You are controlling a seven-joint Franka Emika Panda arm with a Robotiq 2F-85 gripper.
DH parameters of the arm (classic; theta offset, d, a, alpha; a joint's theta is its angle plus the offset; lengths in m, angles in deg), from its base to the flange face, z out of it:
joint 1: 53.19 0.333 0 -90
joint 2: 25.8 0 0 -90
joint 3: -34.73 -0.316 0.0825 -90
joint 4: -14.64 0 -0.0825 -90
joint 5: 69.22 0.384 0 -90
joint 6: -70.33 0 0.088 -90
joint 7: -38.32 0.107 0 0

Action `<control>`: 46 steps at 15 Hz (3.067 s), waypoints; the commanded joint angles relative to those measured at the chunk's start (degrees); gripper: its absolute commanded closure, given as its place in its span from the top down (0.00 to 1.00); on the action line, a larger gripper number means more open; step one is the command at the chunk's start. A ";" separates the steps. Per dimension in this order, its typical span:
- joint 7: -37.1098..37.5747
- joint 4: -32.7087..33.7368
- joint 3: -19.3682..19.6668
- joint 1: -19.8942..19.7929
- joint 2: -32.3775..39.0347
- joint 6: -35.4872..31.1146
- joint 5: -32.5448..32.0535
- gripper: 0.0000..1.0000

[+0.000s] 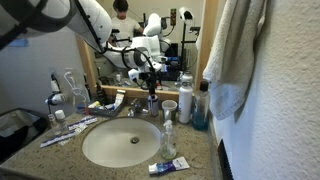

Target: Move the spray can to the right

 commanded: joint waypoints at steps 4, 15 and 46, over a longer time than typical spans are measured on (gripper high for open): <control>1.81 -3.83 0.44 1.83 -6.42 0.00 -0.73 0.25; 11.41 -19.72 2.66 2.54 -23.55 -0.91 -7.20 0.25; 22.23 -25.40 4.65 -11.09 -24.33 -9.89 -13.38 0.25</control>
